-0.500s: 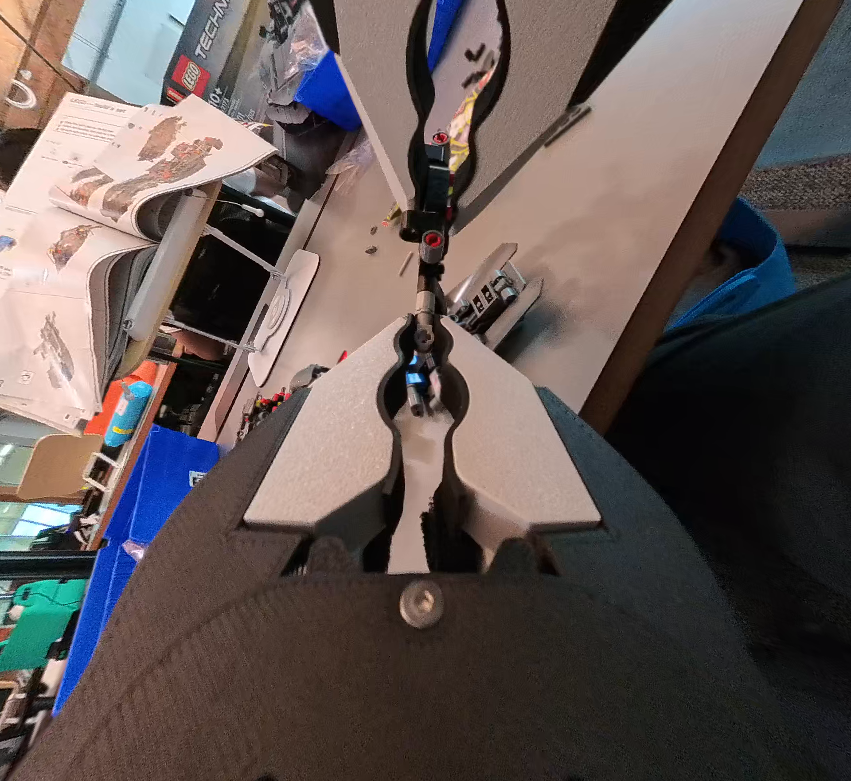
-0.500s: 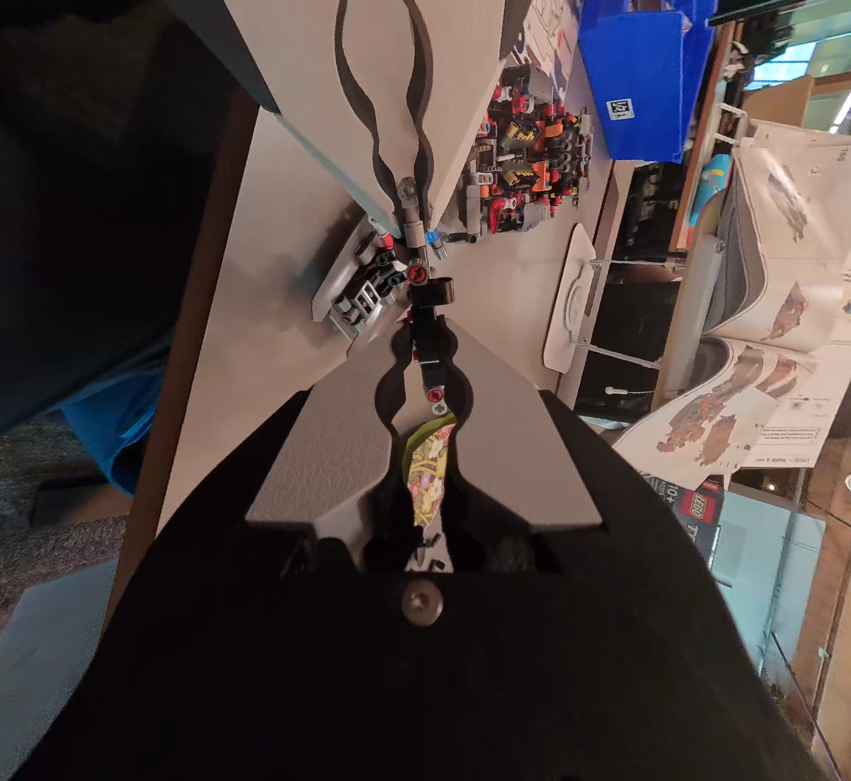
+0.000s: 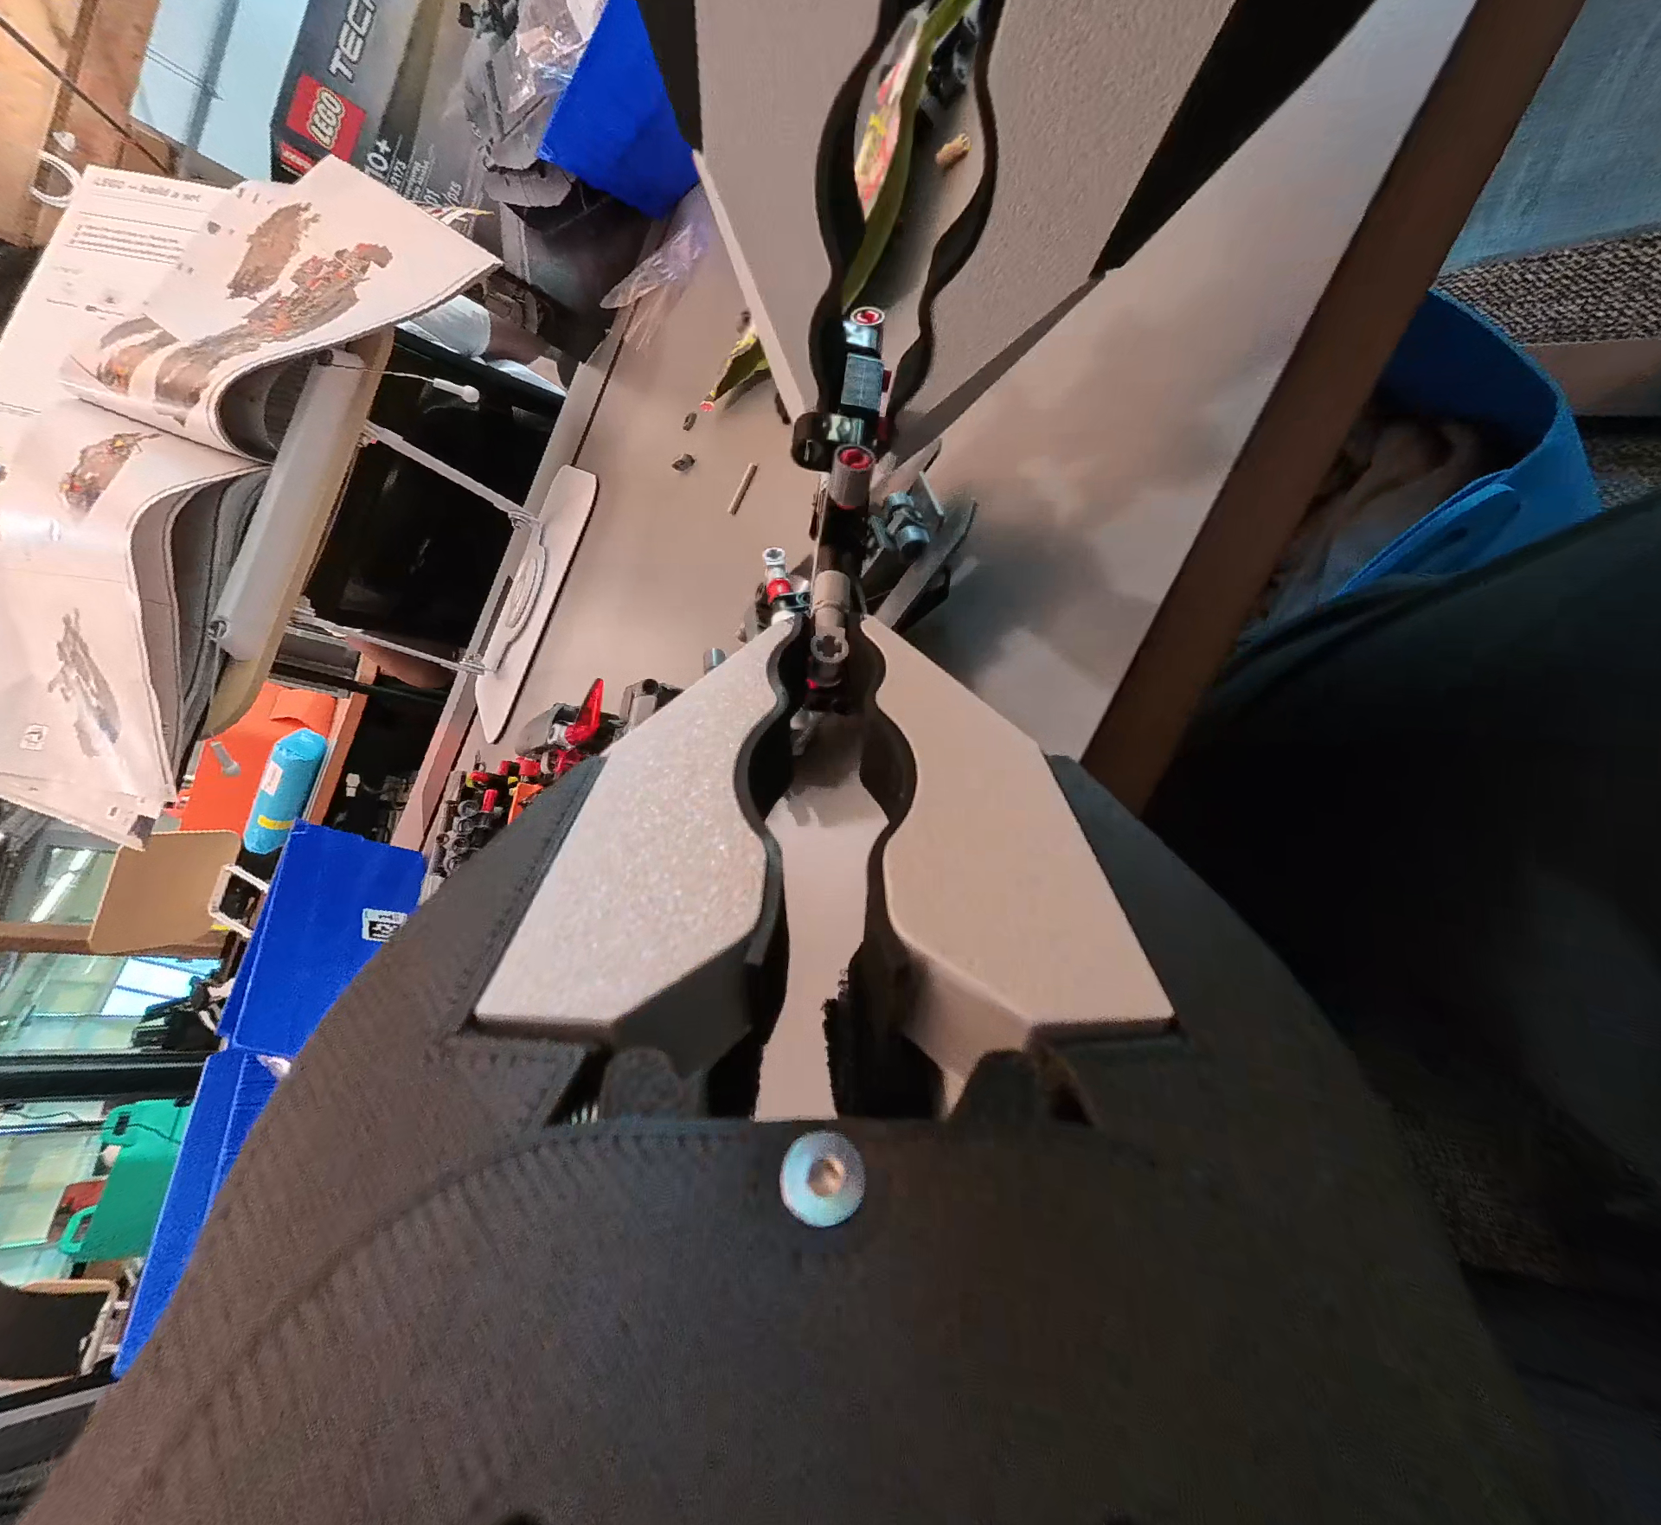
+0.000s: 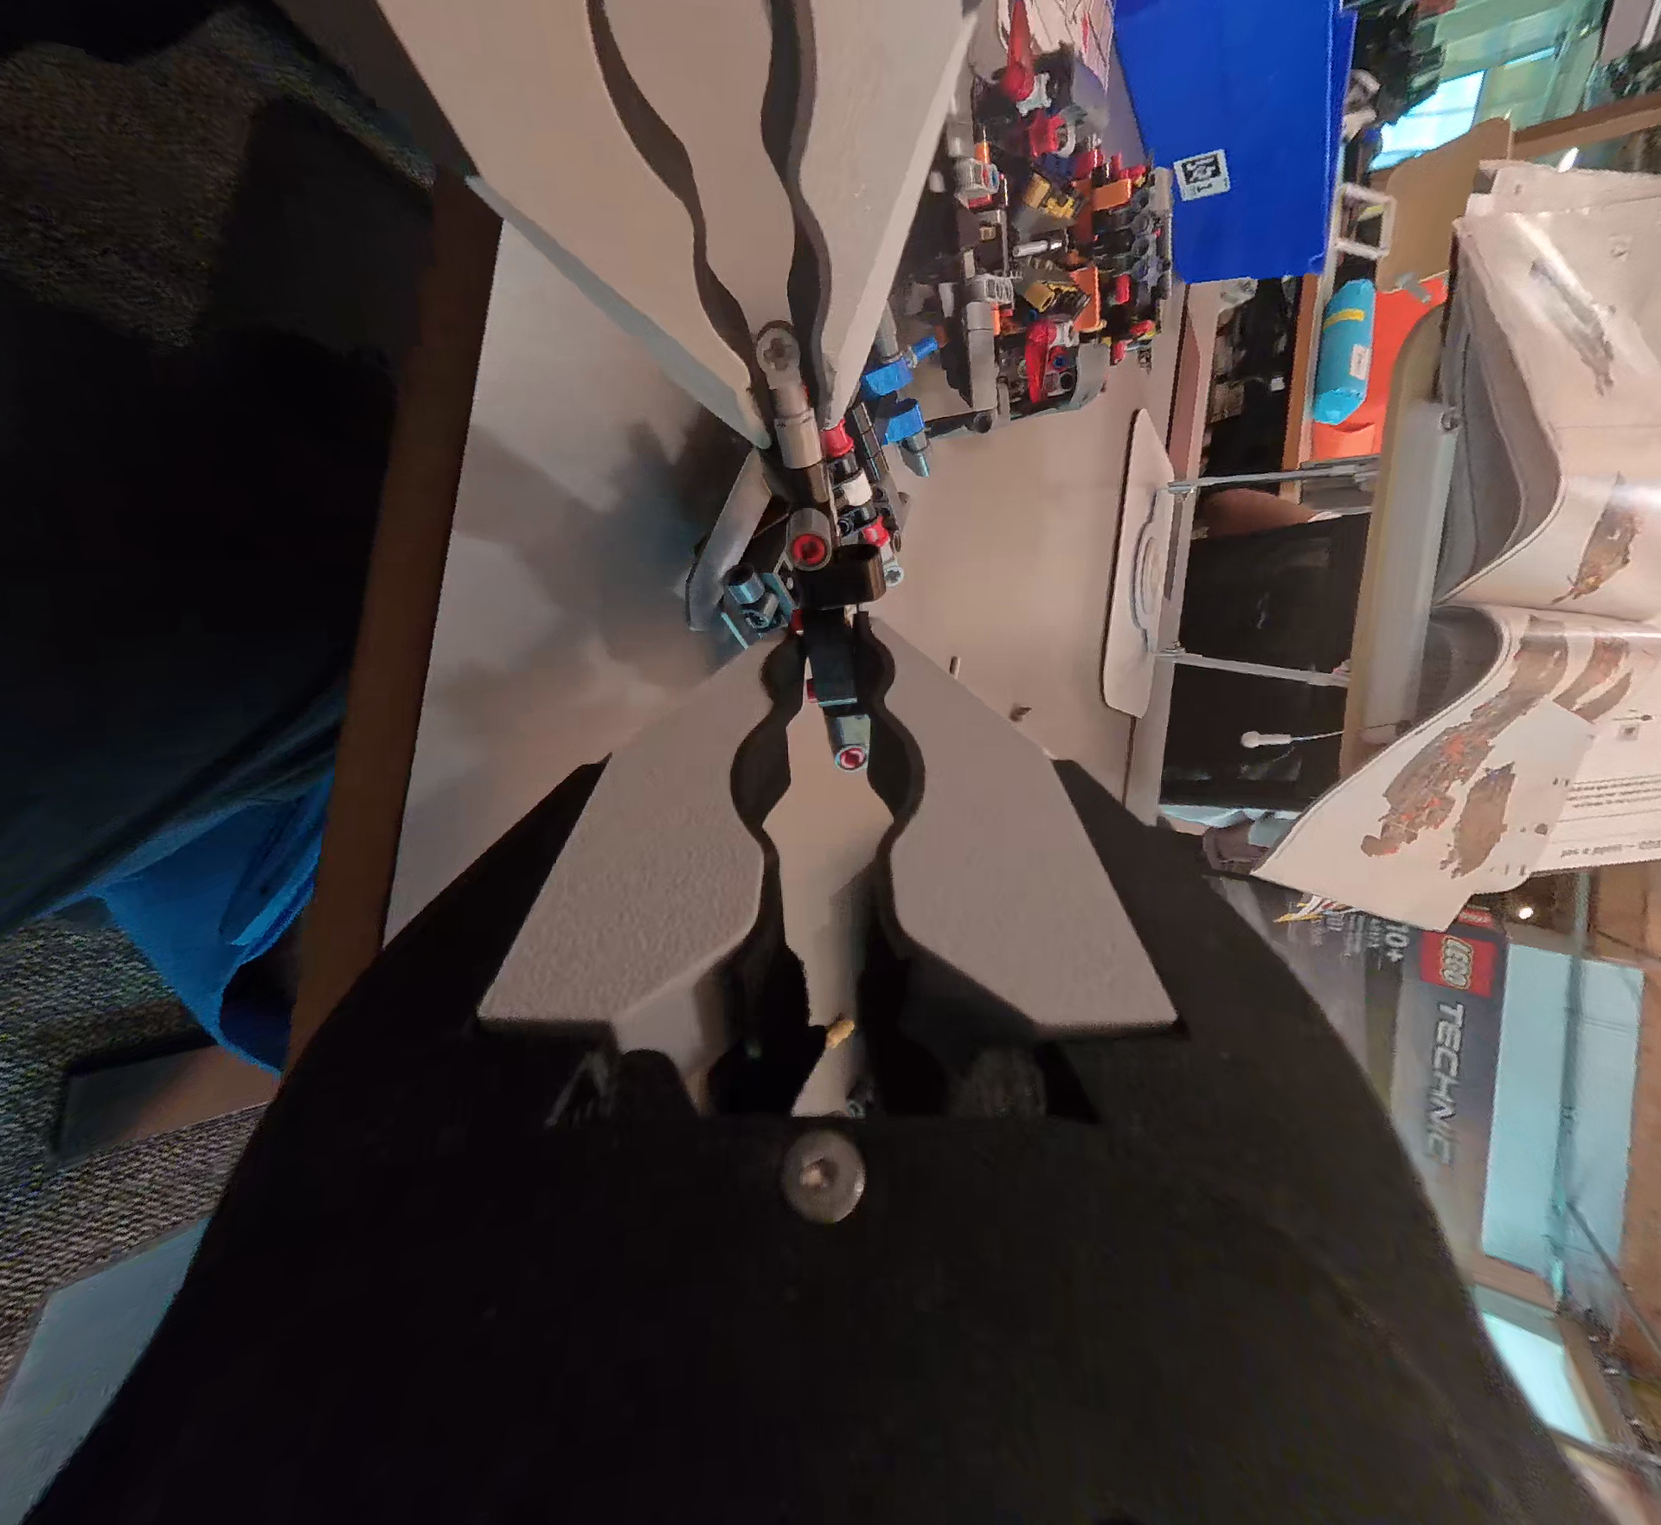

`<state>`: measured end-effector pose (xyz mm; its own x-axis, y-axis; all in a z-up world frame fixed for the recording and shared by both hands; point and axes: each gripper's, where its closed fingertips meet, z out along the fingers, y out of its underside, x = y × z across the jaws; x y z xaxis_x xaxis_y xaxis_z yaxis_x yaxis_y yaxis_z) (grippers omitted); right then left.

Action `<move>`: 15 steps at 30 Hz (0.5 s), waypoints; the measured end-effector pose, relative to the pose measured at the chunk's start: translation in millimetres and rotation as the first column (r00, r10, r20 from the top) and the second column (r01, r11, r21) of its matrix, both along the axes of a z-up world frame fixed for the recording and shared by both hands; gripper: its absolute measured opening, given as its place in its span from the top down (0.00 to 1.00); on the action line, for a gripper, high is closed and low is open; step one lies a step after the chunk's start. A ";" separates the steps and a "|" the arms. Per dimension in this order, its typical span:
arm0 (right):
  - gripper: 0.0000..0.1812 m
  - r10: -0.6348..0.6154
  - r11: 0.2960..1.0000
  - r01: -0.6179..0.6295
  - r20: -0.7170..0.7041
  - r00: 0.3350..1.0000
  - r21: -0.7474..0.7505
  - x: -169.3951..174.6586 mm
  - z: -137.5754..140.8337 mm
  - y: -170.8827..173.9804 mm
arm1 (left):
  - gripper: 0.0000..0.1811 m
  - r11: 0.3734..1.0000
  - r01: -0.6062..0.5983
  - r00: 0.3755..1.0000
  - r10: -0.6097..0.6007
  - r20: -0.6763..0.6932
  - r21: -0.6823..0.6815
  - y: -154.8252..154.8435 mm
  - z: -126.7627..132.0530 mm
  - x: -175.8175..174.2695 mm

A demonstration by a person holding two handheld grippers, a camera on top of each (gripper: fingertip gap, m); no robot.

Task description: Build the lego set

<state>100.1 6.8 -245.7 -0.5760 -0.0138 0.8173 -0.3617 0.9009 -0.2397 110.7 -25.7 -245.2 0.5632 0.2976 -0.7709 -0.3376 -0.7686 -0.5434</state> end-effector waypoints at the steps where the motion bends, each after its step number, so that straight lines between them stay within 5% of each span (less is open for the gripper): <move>1: 0.95 -0.015 1.000 0.015 0.010 1.000 -0.009 -1.0 -0.2 0.0 | 0.97 1.000 -0.003 1.000 0.003 0.005 0.001 -0.2 -0.4 -1.3; 15: 0.96 -0.034 0.998 0.034 0.002 0.999 -0.060 5.2 0.2 -14.9 | 0.91 0.999 -0.005 1.000 0.004 0.022 0.037 -16.2 -1.0 1.3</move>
